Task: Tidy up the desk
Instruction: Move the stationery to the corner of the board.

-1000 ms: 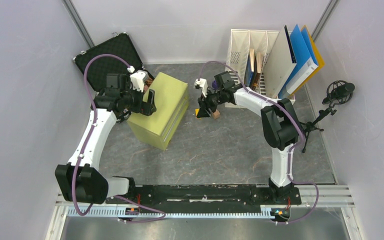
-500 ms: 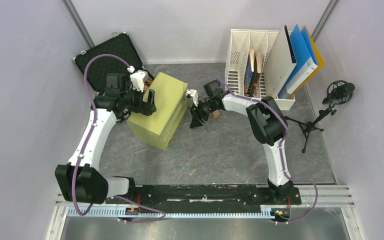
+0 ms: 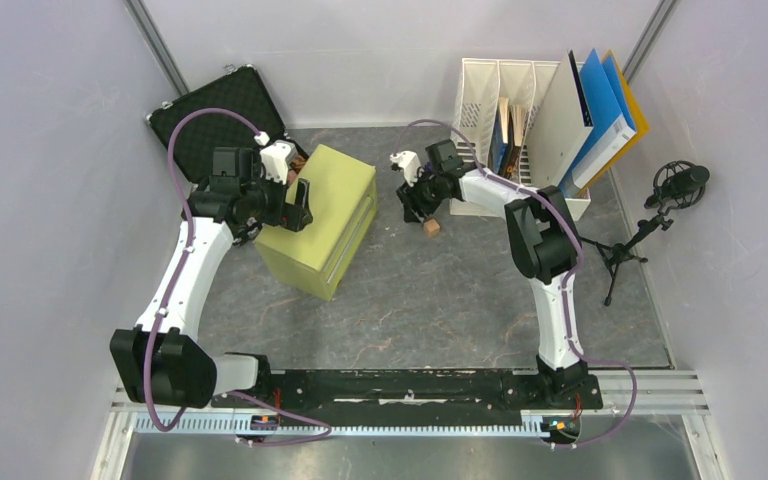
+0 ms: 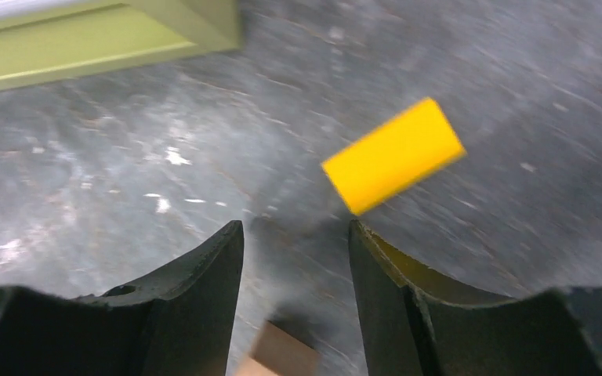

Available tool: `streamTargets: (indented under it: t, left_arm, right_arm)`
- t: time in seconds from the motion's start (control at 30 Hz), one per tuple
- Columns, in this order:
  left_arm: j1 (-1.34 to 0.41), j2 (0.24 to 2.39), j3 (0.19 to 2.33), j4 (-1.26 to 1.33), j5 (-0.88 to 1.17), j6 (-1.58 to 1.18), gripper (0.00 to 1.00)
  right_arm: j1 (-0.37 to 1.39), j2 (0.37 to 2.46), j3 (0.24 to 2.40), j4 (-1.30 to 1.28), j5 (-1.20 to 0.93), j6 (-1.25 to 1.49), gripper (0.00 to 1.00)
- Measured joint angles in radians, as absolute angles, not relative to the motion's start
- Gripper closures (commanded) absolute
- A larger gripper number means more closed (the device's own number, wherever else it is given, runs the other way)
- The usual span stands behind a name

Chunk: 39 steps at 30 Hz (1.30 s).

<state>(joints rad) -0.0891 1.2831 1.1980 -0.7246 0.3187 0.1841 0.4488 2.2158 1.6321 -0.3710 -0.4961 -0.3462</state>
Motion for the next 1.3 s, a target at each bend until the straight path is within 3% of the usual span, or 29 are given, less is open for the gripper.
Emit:
streamTargets:
  t: [0.2,0.57,1.3]
  left_arm:
    - [-0.089,1.283,1.198,-0.725,0.319,0.184,0.00]
    - [-0.089,1.283,1.198,-0.724,0.319,0.184,0.00]
    - [-0.089,1.284,1.198,-0.724,0.316,0.184,0.00]
  right_arm:
    - [0.421,2.213,1.638,-0.371,-0.411,-0.364,0.40]
    - [0.431,2.189,1.647,-0.338,-0.604,-0.337,0.38]
    - [0.439,2.337,1.816,-0.274,-0.677,-0.565,0.35]
